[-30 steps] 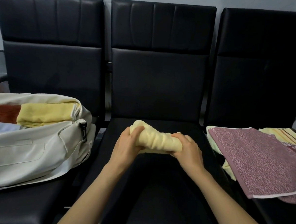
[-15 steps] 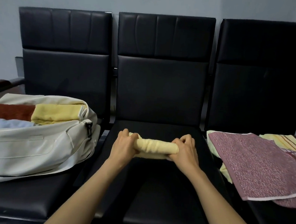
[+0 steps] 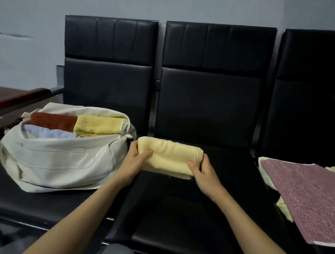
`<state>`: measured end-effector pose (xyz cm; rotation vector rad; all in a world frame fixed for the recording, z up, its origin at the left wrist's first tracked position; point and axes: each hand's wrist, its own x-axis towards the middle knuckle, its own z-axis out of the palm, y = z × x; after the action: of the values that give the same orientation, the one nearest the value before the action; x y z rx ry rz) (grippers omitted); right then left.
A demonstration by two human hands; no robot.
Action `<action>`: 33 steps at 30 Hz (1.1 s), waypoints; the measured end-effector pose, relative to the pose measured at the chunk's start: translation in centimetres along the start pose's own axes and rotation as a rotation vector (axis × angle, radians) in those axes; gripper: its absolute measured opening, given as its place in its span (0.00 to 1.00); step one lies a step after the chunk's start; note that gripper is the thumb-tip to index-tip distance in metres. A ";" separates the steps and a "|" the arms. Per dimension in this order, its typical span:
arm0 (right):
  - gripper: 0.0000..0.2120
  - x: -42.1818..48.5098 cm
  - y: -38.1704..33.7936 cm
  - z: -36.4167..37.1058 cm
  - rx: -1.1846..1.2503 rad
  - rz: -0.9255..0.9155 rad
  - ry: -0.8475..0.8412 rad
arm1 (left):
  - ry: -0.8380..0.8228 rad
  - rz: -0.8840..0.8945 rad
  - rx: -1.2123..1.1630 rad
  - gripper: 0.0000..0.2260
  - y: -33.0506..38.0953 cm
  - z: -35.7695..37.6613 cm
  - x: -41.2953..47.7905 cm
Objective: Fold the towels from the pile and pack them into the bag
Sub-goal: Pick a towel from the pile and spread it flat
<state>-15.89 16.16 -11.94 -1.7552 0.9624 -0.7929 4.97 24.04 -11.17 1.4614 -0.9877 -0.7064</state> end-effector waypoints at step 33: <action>0.29 16.9 -9.9 18.2 -0.300 -0.038 -0.593 | 0.114 0.043 0.578 0.37 -1.5 -25.0 7.8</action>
<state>10.07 11.57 -7.27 -2.1002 0.6629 -0.1199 30.61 28.93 -8.26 1.9465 -1.1874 -0.3055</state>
